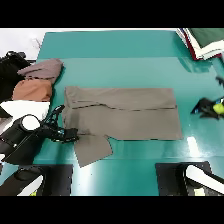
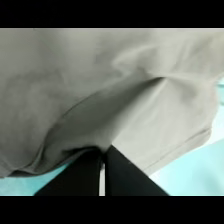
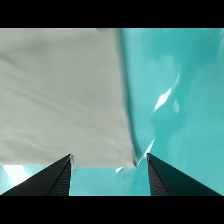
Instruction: Fold the shirts.
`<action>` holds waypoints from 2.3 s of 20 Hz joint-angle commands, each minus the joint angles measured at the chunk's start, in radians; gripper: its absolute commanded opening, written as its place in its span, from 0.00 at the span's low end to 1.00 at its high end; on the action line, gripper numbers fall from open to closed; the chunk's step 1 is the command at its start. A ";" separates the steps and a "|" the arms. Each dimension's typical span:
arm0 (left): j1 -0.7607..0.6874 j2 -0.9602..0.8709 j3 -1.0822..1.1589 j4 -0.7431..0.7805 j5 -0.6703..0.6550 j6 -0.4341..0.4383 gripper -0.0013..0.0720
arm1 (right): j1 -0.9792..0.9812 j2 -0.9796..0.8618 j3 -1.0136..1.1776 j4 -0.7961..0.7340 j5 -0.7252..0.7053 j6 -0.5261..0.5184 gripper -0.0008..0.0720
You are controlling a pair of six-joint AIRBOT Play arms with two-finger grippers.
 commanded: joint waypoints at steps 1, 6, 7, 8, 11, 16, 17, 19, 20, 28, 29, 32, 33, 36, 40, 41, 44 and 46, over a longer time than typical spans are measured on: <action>-0.002 0.001 0.022 0.006 -0.004 0.003 0.06 | -0.151 0.000 -0.278 0.037 -0.047 -0.026 0.67; -0.002 0.001 0.023 0.006 -0.005 0.003 0.06 | -0.132 -0.051 -0.451 0.202 -0.210 -0.084 0.59; -0.001 0.001 0.023 0.006 -0.006 0.002 0.06 | -0.111 -0.051 -0.453 0.221 -0.240 -0.084 0.59; -0.001 0.001 0.023 0.006 -0.008 0.003 0.06 | -0.085 -0.047 -0.449 0.220 -0.266 -0.084 0.57; -0.001 0.016 0.040 0.039 -0.072 0.002 0.06 | -0.008 -0.003 -0.396 0.205 -0.261 -0.085 0.03; -0.001 0.266 0.056 0.162 -0.329 -0.101 0.06 | 0.089 0.180 -0.303 -0.043 -0.066 -0.069 0.03; -0.001 0.318 0.057 0.157 -0.389 -0.118 0.06 | 0.094 0.226 -0.296 -0.062 -0.024 -0.067 0.03; -0.001 0.381 0.075 0.158 -0.459 -0.146 0.06 | 0.093 0.312 -0.278 -0.081 0.049 -0.056 0.03; -0.001 0.391 0.093 0.166 -0.463 -0.146 0.06 | 0.093 0.348 -0.265 -0.080 0.062 -0.037 0.03; -0.001 0.037 0.308 0.301 -0.099 -0.046 0.06 | 0.193 0.150 -0.031 -0.018 -0.042 -0.016 0.03; -0.001 -0.025 0.340 0.317 -0.069 -0.029 0.06 | 0.220 0.089 0.010 -0.017 -0.066 -0.014 0.03; -0.001 -0.173 0.414 0.343 -0.021 -0.015 0.06 | 0.292 -0.087 0.139 -0.012 -0.096 0.007 0.03; -0.001 -0.199 0.427 0.344 -0.002 -0.015 0.06 | 0.309 -0.137 0.182 0.008 -0.099 0.006 0.03; -0.001 -0.224 0.441 0.360 0.071 -0.034 0.06 | 0.325 -0.254 0.294 0.074 -0.113 0.006 0.03; -0.001 -0.224 0.451 0.399 0.085 -0.079 0.90 | 0.261 -0.357 0.416 0.203 -0.096 -0.032 0.49; -0.001 -0.224 0.460 0.399 0.079 -0.087 0.90 | 0.232 -0.364 0.426 0.233 -0.081 -0.071 0.55; -0.002 -0.224 0.497 0.380 0.068 -0.087 0.36 | 0.125 -0.362 0.375 0.239 -0.068 -0.155 0.72; -0.002 -0.225 0.494 0.294 0.092 -0.083 0.06 | 0.047 -0.365 0.285 0.239 -0.084 -0.179 0.79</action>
